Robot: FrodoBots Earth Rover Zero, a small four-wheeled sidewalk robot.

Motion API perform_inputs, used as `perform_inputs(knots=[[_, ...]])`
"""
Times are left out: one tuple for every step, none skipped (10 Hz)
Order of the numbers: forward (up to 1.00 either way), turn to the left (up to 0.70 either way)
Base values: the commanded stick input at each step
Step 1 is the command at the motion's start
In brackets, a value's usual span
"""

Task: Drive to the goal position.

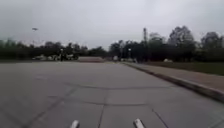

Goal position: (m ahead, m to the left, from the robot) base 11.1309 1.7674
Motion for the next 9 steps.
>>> perform_inputs(knots=[[0.70,-0.35],[0.70,-0.35],[0.70,-0.34],[0.70,-0.26],[0.70,-0.05],[0.70,-0.05],[0.70,-0.05],[0.70,-0.05],[0.70,-0.04]])
